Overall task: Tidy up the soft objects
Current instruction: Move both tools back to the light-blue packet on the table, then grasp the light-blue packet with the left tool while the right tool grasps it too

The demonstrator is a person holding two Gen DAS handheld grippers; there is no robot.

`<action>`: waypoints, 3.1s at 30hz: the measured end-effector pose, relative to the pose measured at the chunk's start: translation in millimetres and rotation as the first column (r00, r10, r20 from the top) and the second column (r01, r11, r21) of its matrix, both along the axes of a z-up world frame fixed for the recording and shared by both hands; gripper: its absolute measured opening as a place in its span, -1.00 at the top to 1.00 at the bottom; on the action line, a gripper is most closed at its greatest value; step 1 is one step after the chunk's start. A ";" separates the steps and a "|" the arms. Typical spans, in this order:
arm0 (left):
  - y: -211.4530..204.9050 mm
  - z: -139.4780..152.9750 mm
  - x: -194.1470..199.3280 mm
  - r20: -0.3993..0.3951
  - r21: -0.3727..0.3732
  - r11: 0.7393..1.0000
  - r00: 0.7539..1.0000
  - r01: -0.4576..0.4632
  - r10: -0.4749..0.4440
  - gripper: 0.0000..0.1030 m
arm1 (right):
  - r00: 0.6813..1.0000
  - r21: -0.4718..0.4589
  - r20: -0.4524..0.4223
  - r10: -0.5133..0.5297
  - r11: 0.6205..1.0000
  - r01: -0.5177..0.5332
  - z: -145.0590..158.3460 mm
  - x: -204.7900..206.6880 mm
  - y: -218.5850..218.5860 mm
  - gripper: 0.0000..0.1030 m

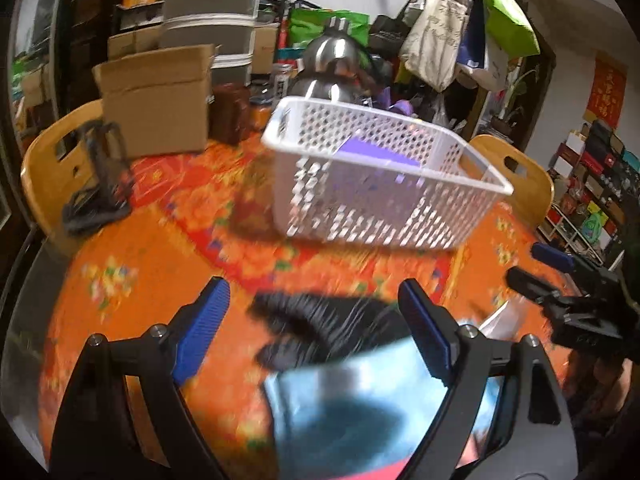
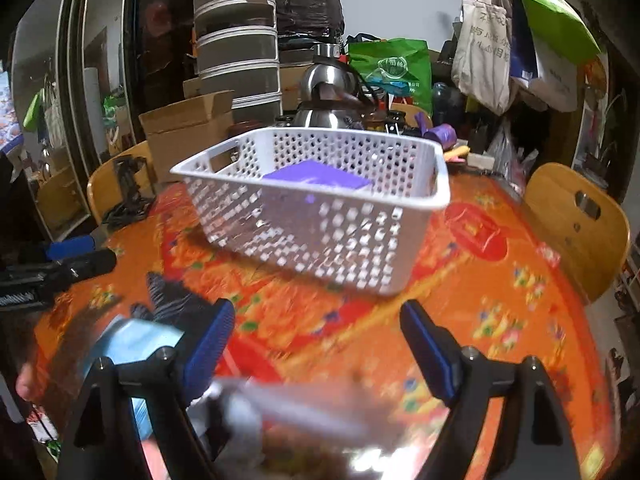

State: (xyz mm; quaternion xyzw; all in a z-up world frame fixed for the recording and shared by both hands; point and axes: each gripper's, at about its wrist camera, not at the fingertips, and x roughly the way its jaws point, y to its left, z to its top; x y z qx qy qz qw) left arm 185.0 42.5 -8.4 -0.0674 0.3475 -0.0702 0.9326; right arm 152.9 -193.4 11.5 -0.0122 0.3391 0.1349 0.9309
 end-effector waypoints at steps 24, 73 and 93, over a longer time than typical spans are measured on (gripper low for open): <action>22.1 -83.5 -104.7 0.024 -0.113 0.987 0.994 0.112 -0.110 -0.64 | 0.963 -0.026 0.008 0.269 0.963 -0.269 -31.5 -81.4 84.1 -0.11; 45.3 -103.2 -88.0 -0.002 -0.297 0.946 0.991 0.131 -0.137 0.07 | 0.921 -0.098 -0.032 0.387 0.916 -0.389 -43.3 -60.5 104.0 0.45; 6.6 -65.9 -111.0 0.060 -0.050 0.997 0.997 0.055 -0.052 0.23 | 0.930 -0.126 0.061 0.363 0.927 -0.354 -25.5 -79.2 99.9 0.66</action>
